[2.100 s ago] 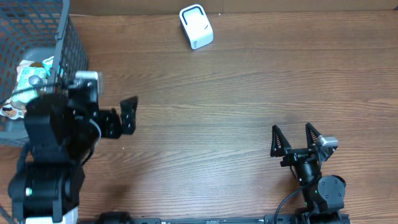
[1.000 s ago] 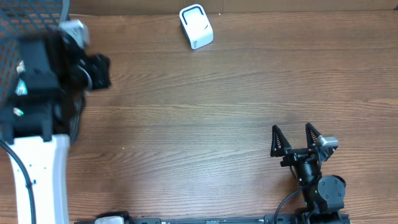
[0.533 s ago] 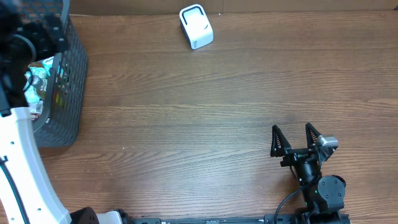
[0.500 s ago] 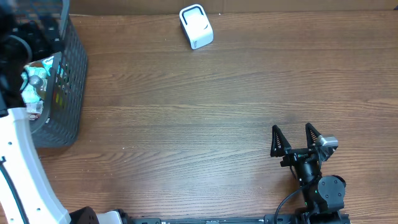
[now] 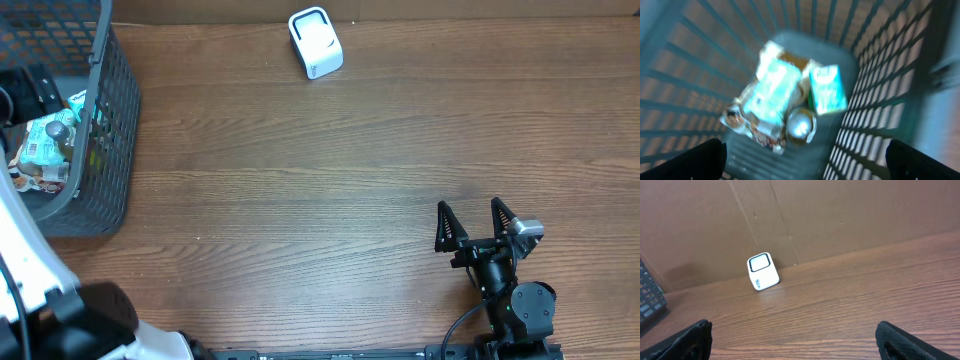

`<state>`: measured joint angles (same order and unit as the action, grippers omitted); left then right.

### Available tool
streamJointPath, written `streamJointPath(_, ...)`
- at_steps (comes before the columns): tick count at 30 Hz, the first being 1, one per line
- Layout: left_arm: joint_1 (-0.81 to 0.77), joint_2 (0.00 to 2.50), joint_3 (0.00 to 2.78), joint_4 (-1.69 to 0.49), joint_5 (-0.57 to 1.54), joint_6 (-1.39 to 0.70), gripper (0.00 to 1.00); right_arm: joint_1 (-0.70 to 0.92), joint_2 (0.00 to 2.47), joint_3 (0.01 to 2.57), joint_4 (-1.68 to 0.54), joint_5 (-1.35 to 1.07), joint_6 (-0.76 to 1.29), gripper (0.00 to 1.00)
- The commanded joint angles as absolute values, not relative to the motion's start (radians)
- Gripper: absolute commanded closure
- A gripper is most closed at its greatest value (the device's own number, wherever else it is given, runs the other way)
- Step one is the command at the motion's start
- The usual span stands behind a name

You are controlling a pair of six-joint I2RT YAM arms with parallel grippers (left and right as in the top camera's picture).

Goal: Scan the item barcode
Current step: 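Move the left gripper over the grey basket and reach inside, then grasp the yellow oil bottle in the basket with the left gripper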

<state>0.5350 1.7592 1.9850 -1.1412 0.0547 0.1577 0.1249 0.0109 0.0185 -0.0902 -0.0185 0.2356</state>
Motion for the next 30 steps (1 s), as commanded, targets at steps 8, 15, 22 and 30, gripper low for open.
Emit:
streamJointPath(8, 0.543, 1.984, 1.998, -1.206, 0.052, 0.297, 0.0, 0.122, 0.006, 0.008, -0.084, -0.012, 0.239, 0.0)
streamJointPath(15, 0.543, 2.094, 1.998, -1.208, 0.052, 0.301, 0.0, 0.122, 0.006, 0.008, -0.084, -0.012, 0.239, 0.0)
streamJointPath(22, 0.543, 2.162, 1.998, -1.197, 0.052, 0.303, 0.03, 0.122, 0.006, 0.008, -0.084, -0.012, 0.239, 0.0)
streamJointPath(30, 0.543, 2.165, 1.998, -1.185, 0.052, 0.303, 0.39, 0.122, 0.006, 0.008, -0.084, -0.012, 0.239, 0.0)
